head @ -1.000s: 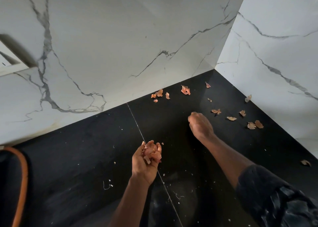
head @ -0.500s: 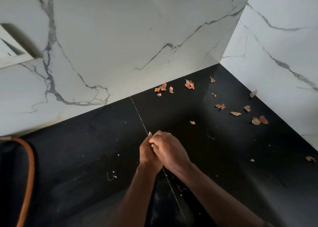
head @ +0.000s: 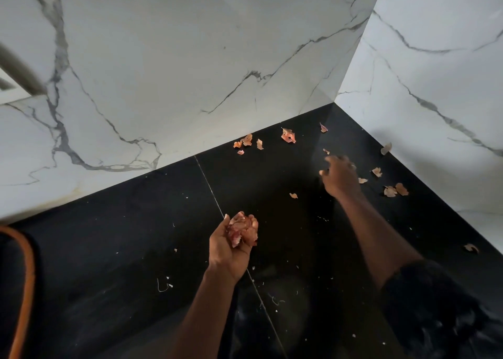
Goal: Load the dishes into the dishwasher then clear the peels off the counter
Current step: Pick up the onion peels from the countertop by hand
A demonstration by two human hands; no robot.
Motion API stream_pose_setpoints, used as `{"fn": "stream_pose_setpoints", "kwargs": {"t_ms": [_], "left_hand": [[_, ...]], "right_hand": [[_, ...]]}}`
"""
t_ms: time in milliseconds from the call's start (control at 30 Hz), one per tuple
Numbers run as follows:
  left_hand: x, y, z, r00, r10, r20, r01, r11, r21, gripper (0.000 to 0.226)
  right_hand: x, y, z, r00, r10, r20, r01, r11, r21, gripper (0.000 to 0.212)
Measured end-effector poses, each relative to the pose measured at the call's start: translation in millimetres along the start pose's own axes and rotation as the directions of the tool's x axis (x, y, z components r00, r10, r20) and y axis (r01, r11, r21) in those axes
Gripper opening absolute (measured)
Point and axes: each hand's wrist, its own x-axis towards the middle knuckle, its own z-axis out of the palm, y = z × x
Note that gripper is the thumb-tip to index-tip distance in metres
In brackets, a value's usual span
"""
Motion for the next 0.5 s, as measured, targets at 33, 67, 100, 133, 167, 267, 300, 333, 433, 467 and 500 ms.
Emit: {"fn": "stream_pose_setpoints", "kwargs": {"t_ms": [33, 67, 100, 133, 167, 267, 300, 333, 433, 467, 500], "left_hand": [[-1, 1, 0, 1.000, 0.001, 0.003, -0.001, 1.000, 0.000, 0.039], [-2, 1, 1, 1.000, 0.002, 0.010, -0.002, 1.000, -0.006, 0.039], [-2, 1, 1, 1.000, 0.004, 0.007, -0.004, 1.000, -0.005, 0.039], [-3, 1, 3, 1.000, 0.005, 0.000, -0.005, 1.000, -0.008, 0.039], [-2, 1, 2, 1.000, 0.000, -0.002, 0.000, 1.000, -0.010, 0.039], [-4, 3, 4, 1.000, 0.011, -0.003, -0.011, 1.000, 0.002, 0.039], [-3, 3, 3, 1.000, 0.015, 0.001, -0.015, 1.000, 0.006, 0.039], [-3, 4, 2, 1.000, 0.018, 0.002, -0.018, 1.000, 0.004, 0.039], [-2, 6, -2, 1.000, 0.017, -0.006, -0.017, 1.000, -0.013, 0.039], [-3, 6, -2, 1.000, 0.012, 0.000, -0.012, 1.000, -0.020, 0.039], [-4, 7, -2, 1.000, 0.012, 0.002, -0.012, 1.000, -0.022, 0.039]], "right_hand": [[8, 13, 0, 0.999, 0.009, 0.049, -0.006, 0.998, -0.058, 0.048], [13, 22, 2, 0.996, 0.000, 0.090, 0.010, 0.994, -0.105, 0.046], [14, 27, 5, 0.992, -0.012, 0.125, 0.030, 0.990, -0.140, 0.043], [13, 28, 9, 0.988, -0.030, 0.153, 0.055, 0.985, -0.166, 0.039], [9, 26, 13, 0.984, -0.057, 0.170, 0.089, 0.979, -0.185, 0.036], [-11, 8, 26, 0.975, -0.167, 0.149, 0.194, 0.964, -0.184, 0.030], [-19, 0, 30, 0.969, -0.198, 0.149, 0.222, 0.961, -0.164, 0.029], [-27, -7, 34, 0.962, -0.228, 0.154, 0.250, 0.958, -0.143, 0.030], [-46, -24, 48, 0.952, -0.265, 0.155, 0.280, 0.956, -0.087, 0.036], [-51, -28, 52, 0.950, -0.278, 0.145, 0.291, 0.954, -0.077, 0.035], [-55, -32, 55, 0.947, -0.294, 0.130, 0.305, 0.950, -0.073, 0.031]]}}
